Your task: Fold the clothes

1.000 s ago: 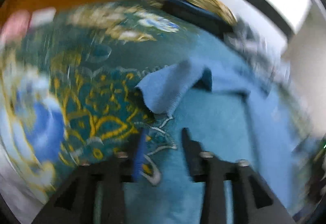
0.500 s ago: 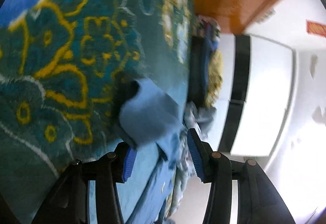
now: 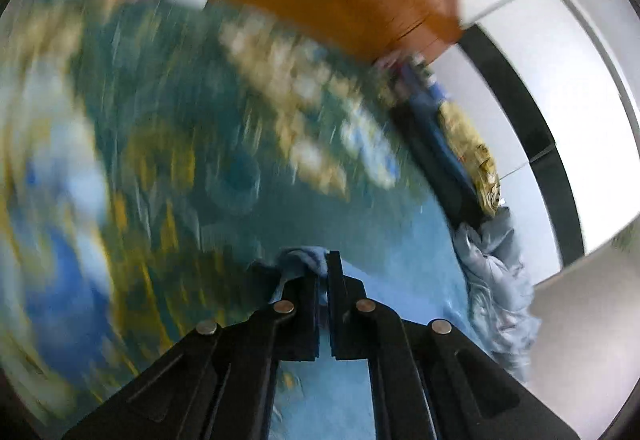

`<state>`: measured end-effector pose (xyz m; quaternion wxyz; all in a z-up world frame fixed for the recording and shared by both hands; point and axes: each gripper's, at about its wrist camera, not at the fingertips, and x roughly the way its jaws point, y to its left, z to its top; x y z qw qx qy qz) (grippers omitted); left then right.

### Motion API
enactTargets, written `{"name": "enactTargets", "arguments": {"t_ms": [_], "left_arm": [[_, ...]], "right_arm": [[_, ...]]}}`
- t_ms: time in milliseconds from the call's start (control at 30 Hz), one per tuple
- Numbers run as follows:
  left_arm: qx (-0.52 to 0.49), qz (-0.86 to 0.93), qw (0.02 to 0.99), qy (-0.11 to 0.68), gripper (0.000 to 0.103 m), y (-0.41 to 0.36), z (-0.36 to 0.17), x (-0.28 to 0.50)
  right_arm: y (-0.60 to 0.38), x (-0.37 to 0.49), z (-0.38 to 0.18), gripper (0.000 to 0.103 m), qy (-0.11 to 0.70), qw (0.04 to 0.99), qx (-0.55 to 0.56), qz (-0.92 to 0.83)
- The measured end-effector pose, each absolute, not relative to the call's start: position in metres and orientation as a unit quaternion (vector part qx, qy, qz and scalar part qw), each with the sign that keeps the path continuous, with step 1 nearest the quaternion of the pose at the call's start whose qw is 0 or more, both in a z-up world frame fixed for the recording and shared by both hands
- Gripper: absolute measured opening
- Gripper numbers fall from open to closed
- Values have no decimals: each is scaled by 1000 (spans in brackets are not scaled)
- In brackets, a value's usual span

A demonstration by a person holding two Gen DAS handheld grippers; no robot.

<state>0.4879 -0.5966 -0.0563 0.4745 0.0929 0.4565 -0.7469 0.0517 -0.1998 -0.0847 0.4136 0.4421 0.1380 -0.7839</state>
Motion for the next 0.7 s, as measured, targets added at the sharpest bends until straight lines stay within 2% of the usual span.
{"name": "enactTargets", "arguments": {"t_ms": [67,133,367,467,533,567,600,700], "left_arm": [[133,-763,507,377,3,-604,-42,482],[168,-764,499,373,3,-619,-50,481],[119,-744,429,499,3,-617,-89,503],[127,-733,437,506,6,-610,-94,504],[138,-727,445,504,15,-607,-97,502],[144,-724,452,501,26,-606,-99,500],[150,-720,459,498,39,-606,-101,498],[170,-719,466,486,50,-608,-106,488]], "right_arm": [[-200,51,-88,49,142,411,442,-784],[-201,50,-91,49,139,409,446,-784],[-203,51,-89,49,131,416,443,-783],[-204,52,-87,49,131,419,440,-783],[-205,52,-82,50,127,421,429,-789],[-205,50,-79,54,124,417,421,-796],[-205,49,-77,64,121,412,414,-803],[-202,41,-75,77,109,390,406,-819]]}}
